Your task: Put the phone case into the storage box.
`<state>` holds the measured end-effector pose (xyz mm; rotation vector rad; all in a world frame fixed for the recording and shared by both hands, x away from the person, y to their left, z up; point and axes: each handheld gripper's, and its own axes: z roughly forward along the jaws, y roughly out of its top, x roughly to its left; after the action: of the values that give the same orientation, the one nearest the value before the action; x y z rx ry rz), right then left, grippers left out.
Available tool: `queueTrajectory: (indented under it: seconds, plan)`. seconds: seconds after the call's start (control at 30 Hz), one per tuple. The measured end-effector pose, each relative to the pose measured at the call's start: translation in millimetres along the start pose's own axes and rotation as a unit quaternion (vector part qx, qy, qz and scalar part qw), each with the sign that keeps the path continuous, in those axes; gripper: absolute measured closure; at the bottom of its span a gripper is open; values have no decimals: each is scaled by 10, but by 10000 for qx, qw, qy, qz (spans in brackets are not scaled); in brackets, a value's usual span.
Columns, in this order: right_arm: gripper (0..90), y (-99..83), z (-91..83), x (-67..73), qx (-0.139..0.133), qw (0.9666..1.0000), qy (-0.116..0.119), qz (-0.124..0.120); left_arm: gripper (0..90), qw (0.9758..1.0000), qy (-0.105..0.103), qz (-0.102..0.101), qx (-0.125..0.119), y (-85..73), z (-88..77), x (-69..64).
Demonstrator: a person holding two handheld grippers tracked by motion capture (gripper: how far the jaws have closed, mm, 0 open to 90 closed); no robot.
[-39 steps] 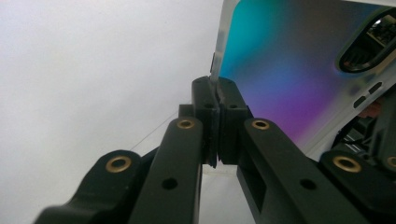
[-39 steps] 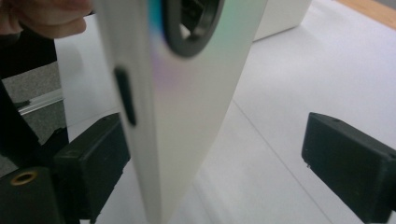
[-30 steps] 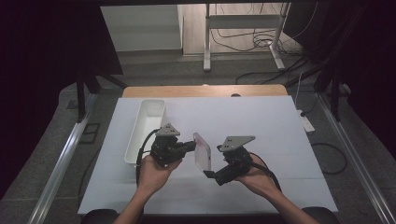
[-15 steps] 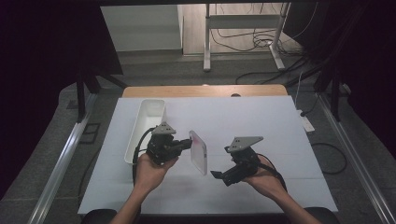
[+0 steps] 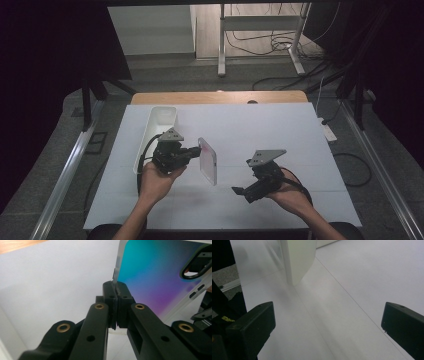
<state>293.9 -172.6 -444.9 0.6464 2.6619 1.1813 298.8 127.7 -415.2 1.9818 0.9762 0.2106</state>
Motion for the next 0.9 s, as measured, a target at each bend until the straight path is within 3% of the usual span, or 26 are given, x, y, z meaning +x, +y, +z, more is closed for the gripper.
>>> queueTrajectory:
  seconds: [0.5, 0.9]
  plan:
    - [0, -136, -114, -23, 124, 9999, -54, 16, 879, 9995, 247, -157, -138, 40, -108, 181]
    - [0, -290, -228, -77, 127, 9995, -167, 218, 879, 9985, 400, -311, -229, 59, -191, 321]
